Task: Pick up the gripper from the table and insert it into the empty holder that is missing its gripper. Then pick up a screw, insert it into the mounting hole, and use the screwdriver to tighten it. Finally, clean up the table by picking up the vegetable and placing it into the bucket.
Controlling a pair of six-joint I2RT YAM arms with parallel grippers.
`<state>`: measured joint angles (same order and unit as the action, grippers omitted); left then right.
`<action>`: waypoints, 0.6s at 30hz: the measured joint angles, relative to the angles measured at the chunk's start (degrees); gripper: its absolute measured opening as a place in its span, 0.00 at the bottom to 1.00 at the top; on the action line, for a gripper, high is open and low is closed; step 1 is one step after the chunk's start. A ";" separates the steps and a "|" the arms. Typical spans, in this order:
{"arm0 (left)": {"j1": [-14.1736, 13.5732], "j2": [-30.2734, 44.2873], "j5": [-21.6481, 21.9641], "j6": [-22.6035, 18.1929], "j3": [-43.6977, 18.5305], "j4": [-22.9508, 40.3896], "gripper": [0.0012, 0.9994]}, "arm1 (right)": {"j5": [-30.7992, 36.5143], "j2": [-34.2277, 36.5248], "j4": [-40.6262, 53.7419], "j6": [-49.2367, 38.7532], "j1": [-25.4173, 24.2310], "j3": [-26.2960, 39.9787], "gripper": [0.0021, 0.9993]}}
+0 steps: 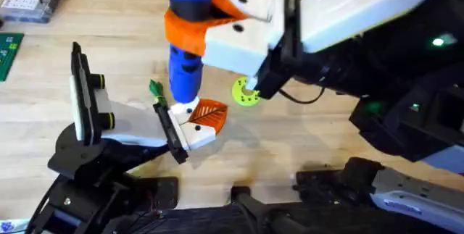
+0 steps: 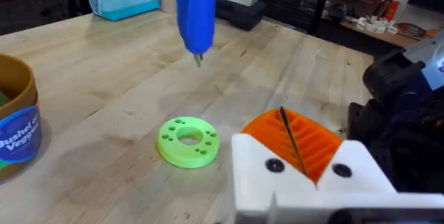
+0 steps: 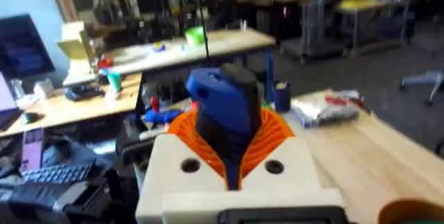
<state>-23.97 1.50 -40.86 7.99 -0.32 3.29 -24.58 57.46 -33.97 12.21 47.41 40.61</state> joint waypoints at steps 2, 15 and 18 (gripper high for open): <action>0.00 0.00 0.00 0.00 0.00 0.00 0.02 | -0.04 -0.68 -1.85 0.03 -0.56 -0.01 0.04; 0.00 0.00 0.00 0.00 0.00 0.00 0.02 | -0.38 -3.92 2.29 -1.24 -8.11 -0.01 0.04; 0.00 0.00 0.00 0.00 0.00 0.00 0.02 | -0.33 -3.83 3.63 -4.57 -11.24 -0.04 0.05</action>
<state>-23.97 1.50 -40.86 7.99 -0.32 3.29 -24.91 53.63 -30.34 7.64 36.17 40.58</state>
